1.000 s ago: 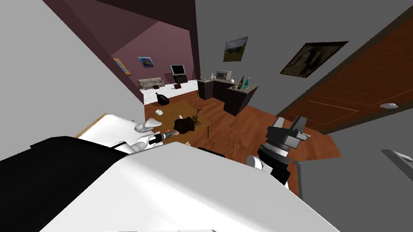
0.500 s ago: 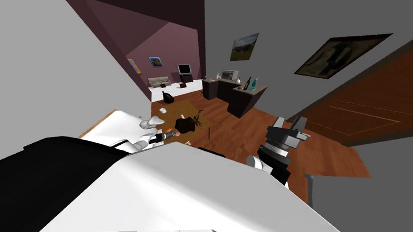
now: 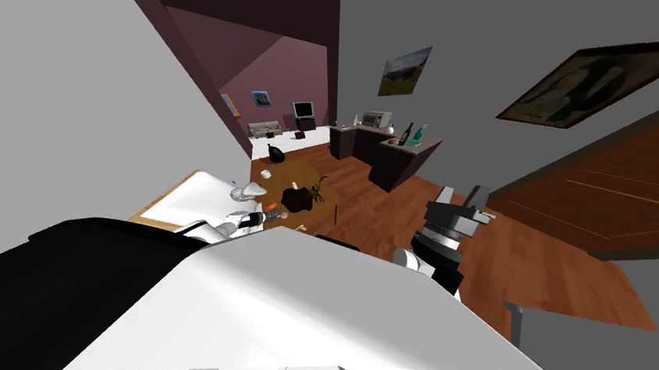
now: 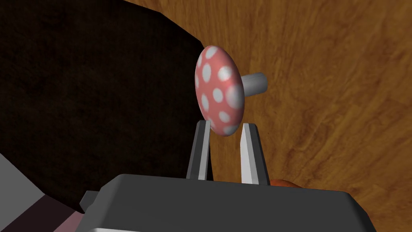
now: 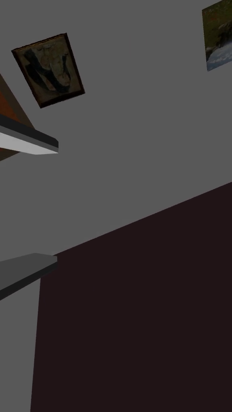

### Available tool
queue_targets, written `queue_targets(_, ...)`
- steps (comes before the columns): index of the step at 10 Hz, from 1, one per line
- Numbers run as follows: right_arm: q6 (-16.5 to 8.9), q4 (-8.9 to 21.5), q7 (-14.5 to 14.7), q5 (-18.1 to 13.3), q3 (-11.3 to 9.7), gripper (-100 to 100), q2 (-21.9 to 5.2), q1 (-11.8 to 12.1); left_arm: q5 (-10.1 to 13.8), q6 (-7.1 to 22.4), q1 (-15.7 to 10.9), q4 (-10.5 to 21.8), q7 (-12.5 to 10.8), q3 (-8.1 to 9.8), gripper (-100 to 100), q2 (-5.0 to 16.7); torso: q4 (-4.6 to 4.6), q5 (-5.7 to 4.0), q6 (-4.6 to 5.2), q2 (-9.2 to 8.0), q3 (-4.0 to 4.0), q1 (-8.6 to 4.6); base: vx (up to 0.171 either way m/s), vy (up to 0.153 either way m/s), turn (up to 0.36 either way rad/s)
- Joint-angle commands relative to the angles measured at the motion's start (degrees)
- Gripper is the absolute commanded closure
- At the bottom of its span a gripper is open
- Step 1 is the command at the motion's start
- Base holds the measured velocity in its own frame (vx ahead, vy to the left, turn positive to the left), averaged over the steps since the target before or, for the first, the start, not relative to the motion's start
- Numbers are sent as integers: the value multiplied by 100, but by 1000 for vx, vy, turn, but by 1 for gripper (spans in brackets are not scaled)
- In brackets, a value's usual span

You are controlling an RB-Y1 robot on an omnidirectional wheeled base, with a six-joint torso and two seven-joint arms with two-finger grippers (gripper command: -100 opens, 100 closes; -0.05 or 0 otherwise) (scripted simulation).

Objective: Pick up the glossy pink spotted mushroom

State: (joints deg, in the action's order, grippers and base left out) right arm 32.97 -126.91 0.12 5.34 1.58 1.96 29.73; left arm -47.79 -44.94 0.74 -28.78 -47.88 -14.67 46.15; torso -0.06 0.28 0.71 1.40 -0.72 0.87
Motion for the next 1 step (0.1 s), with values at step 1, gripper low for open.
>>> queue_targets(1, 0, 0, 0, 0, 0, 0, 0, 0, 0, 0, 0, 0, 0, 0, 0, 0, 0, 0, 0, 0, 0, 0, 0, 0, 0)
